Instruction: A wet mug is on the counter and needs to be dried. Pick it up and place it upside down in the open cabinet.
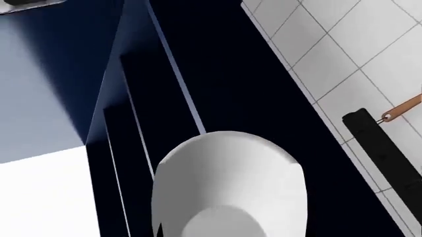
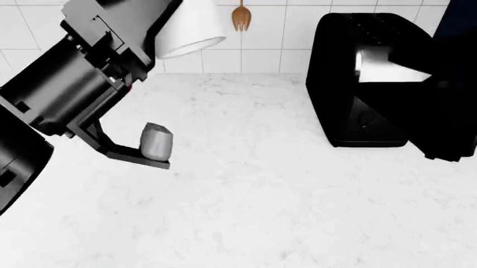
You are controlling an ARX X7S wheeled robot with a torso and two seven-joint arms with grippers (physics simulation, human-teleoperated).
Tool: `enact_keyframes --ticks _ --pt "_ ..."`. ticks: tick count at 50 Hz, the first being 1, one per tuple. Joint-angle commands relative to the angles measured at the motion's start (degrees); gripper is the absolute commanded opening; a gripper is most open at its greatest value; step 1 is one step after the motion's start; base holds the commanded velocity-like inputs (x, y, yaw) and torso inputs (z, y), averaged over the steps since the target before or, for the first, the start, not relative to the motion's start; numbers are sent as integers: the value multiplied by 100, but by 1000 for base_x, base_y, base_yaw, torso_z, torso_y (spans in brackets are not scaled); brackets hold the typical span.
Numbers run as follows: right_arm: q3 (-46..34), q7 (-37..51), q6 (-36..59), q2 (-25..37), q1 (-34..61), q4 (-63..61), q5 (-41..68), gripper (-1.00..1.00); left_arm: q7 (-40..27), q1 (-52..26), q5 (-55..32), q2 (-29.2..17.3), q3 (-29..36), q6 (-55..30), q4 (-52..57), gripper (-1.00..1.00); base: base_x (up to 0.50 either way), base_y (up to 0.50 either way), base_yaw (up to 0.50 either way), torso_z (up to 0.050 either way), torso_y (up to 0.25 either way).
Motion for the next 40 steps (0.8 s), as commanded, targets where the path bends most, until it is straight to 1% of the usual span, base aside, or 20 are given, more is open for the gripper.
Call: enact_keyframes --ticks 1,6,10,14,18,24,29,35,40 --pt "-662 -312 -18 290 422 90 739 100 -381 -113 1002 -184 290 430 114 -100 0 0 0 0 0" --pt "-988 -297 -23 221 781 203 1049 100 -485 -101 1250 -141 255 399 149 -100 0 0 0 0 0" --pt "-1271 -398 27 61 1037 355 1122 100 -543 -4 1576 -156 302 341 250 -100 0 0 0 0 0" --pt "-1414 -614 34 -117 1138 396 1019 100 -553 84 1718 -179 293 251 392 -100 0 0 0 0 0" --pt "-1505 -1027 84 -277 1329 505 732 100 -485 87 1638 -276 273 261 562 -100 0 0 0 0 3" --pt "-1760 -2012 74 -624 1723 780 -124 100 -314 97 1689 -398 250 231 950 -100 0 0 0 0 0" --pt "-1897 -2424 -65 -774 1775 760 -454 100 -251 38 1635 -459 193 288 1203 -100 0 0 0 0 0" --pt "-1996 -2545 -182 -903 1826 840 -486 100 -261 105 1411 -374 98 215 1283 -100 0 0 0 0 0" --pt "-2078 -2572 -243 -993 1812 933 -218 100 -313 160 1166 -267 -46 95 1374 -100 0 0 0 0 0"
